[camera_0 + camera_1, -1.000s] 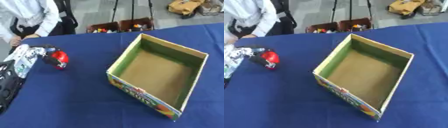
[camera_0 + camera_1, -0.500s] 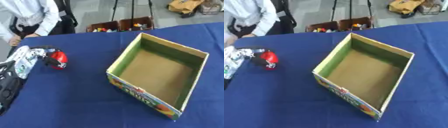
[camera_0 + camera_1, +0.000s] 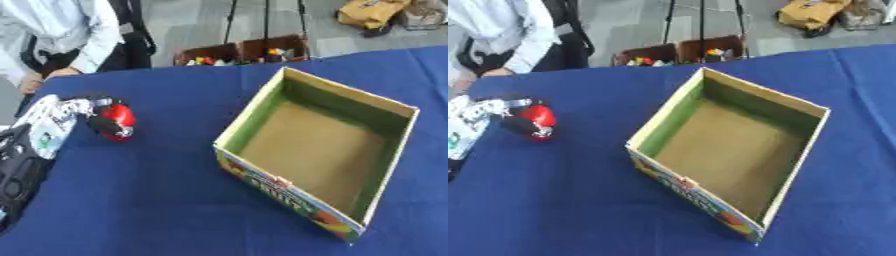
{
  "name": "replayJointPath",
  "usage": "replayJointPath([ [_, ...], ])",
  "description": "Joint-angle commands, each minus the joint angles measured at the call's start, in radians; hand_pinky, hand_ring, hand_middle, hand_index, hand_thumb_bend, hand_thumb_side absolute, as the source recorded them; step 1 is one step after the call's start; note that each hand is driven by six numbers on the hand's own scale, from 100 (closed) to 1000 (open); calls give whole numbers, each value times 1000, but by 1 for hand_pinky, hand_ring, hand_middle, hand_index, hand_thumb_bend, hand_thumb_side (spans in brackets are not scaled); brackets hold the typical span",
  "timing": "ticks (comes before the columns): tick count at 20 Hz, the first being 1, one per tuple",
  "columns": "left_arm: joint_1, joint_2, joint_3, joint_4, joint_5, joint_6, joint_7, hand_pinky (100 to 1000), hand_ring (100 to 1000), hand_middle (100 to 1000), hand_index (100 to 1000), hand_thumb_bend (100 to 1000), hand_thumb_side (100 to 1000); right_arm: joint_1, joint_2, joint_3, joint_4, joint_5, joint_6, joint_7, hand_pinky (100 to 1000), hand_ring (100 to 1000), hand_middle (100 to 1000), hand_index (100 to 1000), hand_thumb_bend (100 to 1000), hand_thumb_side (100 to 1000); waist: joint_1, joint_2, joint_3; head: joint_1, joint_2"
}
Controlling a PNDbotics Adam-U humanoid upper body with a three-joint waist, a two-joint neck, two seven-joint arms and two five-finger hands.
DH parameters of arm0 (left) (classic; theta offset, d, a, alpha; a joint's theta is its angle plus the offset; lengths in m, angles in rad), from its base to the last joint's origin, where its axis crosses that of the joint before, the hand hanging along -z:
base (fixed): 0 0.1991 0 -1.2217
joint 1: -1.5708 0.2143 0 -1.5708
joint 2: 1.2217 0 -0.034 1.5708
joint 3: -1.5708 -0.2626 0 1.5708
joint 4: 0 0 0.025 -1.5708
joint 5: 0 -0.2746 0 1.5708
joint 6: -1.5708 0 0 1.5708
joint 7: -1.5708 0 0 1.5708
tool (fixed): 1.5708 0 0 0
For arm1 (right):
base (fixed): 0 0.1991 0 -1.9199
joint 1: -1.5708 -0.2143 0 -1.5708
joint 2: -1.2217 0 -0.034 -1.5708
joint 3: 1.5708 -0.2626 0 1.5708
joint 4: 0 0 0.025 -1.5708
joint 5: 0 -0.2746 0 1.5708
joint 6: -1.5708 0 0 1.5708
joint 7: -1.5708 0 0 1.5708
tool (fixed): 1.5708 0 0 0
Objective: Pick up objects on the table and place them in the box.
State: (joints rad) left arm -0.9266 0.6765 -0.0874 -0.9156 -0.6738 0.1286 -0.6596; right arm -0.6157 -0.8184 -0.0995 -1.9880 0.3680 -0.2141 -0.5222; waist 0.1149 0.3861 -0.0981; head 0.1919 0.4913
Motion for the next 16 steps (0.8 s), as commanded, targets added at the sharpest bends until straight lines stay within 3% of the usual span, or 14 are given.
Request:
replayJointPath([
  [1, -7, 19, 5, -3, 11, 3, 20, 492, 598, 965, 972, 100, 431, -13, -18, -15, -12, -11, 0, -5, 717, 779, 766, 822, 100, 1000, -5, -18, -1, -2, -5],
  [5, -6, 22, 1, -4, -10, 10, 34, 521, 627, 917, 946, 100, 438, -12, -17, -13, -12, -14, -2, -4, 716, 778, 763, 822, 100, 1000, -3, -20, -1, 0, -5],
  [16, -8, 25, 8, -15, -19, 18, 100, 448, 526, 851, 871, 100, 428, -6, -14, -17, -12, -19, 3, -7, 719, 779, 763, 819, 100, 1000, -1, -30, 3, -5, 1],
])
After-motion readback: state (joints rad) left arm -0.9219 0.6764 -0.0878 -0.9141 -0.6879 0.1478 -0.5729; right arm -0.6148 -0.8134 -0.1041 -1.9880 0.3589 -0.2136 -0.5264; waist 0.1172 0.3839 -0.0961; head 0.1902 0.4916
